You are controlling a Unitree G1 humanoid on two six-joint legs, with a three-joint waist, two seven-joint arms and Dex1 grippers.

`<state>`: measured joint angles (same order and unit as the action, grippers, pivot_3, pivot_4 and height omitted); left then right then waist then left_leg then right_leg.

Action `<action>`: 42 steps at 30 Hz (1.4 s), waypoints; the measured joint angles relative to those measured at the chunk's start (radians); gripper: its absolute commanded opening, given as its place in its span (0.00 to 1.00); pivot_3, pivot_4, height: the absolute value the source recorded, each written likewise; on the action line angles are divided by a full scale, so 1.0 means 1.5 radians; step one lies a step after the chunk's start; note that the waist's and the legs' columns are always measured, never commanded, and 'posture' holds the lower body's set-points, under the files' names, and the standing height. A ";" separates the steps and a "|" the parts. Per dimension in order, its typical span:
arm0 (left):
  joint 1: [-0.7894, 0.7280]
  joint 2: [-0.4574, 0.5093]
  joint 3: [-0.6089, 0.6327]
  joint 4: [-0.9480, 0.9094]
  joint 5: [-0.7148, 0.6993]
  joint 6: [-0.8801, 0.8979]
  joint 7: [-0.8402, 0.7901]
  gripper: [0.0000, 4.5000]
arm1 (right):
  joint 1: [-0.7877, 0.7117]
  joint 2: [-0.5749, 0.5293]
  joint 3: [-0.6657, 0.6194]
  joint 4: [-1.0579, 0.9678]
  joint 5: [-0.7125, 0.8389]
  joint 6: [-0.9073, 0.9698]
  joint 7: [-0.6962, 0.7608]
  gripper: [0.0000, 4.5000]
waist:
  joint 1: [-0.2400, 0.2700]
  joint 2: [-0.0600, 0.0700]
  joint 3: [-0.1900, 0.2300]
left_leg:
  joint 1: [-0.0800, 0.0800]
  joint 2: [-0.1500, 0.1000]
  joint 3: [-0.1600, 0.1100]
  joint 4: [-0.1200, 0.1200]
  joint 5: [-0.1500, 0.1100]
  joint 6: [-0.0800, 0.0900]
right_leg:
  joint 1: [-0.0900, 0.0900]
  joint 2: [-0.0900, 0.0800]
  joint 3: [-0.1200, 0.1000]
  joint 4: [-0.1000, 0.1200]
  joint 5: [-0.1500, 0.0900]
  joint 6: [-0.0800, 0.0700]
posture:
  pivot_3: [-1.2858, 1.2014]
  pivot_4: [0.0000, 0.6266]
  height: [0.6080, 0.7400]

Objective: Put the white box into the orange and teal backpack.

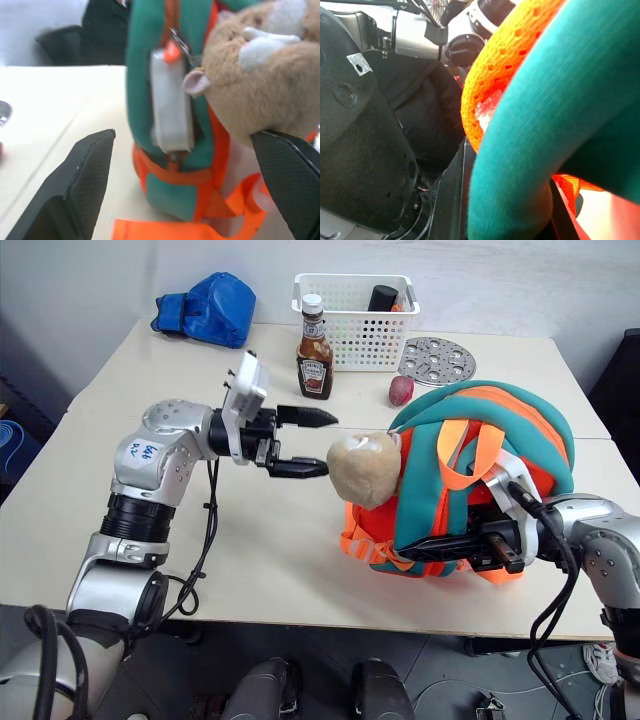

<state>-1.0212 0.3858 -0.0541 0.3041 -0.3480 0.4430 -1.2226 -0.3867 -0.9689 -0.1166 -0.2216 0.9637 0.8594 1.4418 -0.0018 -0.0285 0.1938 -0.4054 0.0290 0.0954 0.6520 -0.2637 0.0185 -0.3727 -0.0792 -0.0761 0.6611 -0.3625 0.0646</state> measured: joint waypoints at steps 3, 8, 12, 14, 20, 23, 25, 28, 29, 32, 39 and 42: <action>-0.012 -0.001 -0.005 0.037 0.012 -0.032 0.001 0.69 | 0.001 0.000 -0.001 -0.001 0.000 0.001 -0.003 0.00 | -0.001 0.000 0.000 | 0.000 0.000 0.000 0.000 0.000 0.000 | 0.000 0.000 0.000 0.000 0.000 0.000 | 0.52 0.24 1.00; -0.015 -0.022 -0.028 0.106 0.035 -0.071 -0.002 0.35 | 0.006 0.000 -0.007 -0.006 0.006 0.008 -0.011 0.00 | 0.000 0.000 0.000 | 0.000 0.000 0.000 0.000 0.000 0.000 | 0.000 0.000 0.000 0.000 0.000 0.000 | 0.52 0.24 1.00; -0.023 -0.056 -0.046 0.157 0.062 -0.117 0.012 0.24 | 0.010 0.000 -0.010 -0.010 0.009 0.010 -0.020 0.00 | 0.001 0.000 0.000 | 0.000 0.000 0.000 0.000 0.000 0.000 | 0.000 0.000 0.000 0.000 0.000 0.000 | 0.52 0.24 1.00; -0.025 -0.072 -0.048 0.174 0.064 -0.126 0.016 0.24 | 0.013 0.000 -0.013 -0.013 0.013 0.012 -0.023 0.00 | 0.001 0.000 0.000 | 0.000 0.000 0.000 0.000 0.000 0.000 | 0.000 0.000 0.000 0.000 0.000 0.000 | 0.52 0.24 1.00; -0.051 -0.094 -0.047 0.191 0.061 -0.131 0.007 0.24 | 0.030 0.000 -0.022 -0.029 0.017 0.013 -0.032 0.00 | 0.000 0.000 0.000 | 0.000 0.000 0.000 0.000 0.000 0.000 | 0.000 0.000 0.000 0.000 0.000 0.000 | 0.52 0.24 1.00; -0.061 -0.108 -0.050 0.203 0.063 -0.138 0.002 0.24 | 0.030 0.000 -0.025 -0.030 0.019 0.014 -0.036 0.00 | 0.001 0.000 0.000 | 0.000 0.000 0.000 0.000 0.000 0.000 | 0.000 0.000 0.000 0.000 0.000 0.000 | 0.52 0.24 1.00; -0.068 -0.122 -0.057 0.223 0.070 -0.151 -0.001 0.24 | 0.030 0.000 -0.025 -0.031 0.020 0.014 -0.040 0.00 | 0.002 0.000 0.000 | 0.000 0.000 0.000 0.000 0.000 0.000 | 0.000 0.000 0.000 0.000 0.000 0.000 | 0.52 0.24 1.00; -0.080 -0.152 -0.069 0.262 0.086 -0.178 0.003 0.24 | 0.030 0.003 -0.025 -0.032 0.022 0.014 -0.042 0.00 | 0.002 0.000 0.000 | 0.000 0.000 0.000 0.000 0.000 0.001 | 0.000 0.000 0.000 0.000 0.000 0.000 | 0.52 0.24 1.00; -0.086 -0.162 -0.072 0.282 0.094 -0.189 0.008 0.24 | 0.030 0.005 -0.025 -0.032 0.022 0.014 -0.044 0.00 | 0.002 0.000 0.000 | 0.000 0.000 0.000 0.000 -0.001 0.001 | 0.000 0.000 0.000 0.000 0.000 0.000 | 0.52 0.24 1.00; -0.098 -0.170 -0.073 0.306 0.103 -0.204 0.020 0.24 | 0.030 0.012 -0.025 -0.034 0.022 0.014 -0.049 0.00 | -0.001 0.000 0.000 | 0.000 0.000 0.000 0.000 -0.001 0.001 | -0.001 0.000 0.000 0.000 0.000 0.000 | 0.52 0.24 1.00; -0.083 -0.055 -0.022 0.203 0.064 -0.117 -0.010 0.32 | 0.028 0.013 -0.024 -0.030 0.017 0.011 -0.049 0.00 | -0.007 0.000 0.000 | 0.000 0.000 0.000 -0.002 0.000 -0.001 | -0.001 0.000 0.000 0.001 0.000 0.000 | 0.52 0.24 1.00; -0.037 0.034 0.009 0.103 0.033 -0.038 -0.030 0.49 | 0.028 0.022 -0.024 -0.027 0.010 0.008 -0.053 0.00 | -0.010 0.000 0.000 | 0.000 0.000 0.000 -0.002 0.001 -0.002 | -0.001 0.000 0.000 0.000 0.000 0.000 | 0.52 0.24 1.00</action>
<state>-1.0764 0.4362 -0.0412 0.4579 -0.2979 0.3860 -1.2677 -0.3448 -0.9359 -0.1526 -0.2622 0.9789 0.8708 1.3627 -0.0173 -0.0286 0.1939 -0.4053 0.0293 0.0957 0.6496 -0.2618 0.0154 -0.3746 -0.0789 -0.0767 0.6616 -0.3623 0.0643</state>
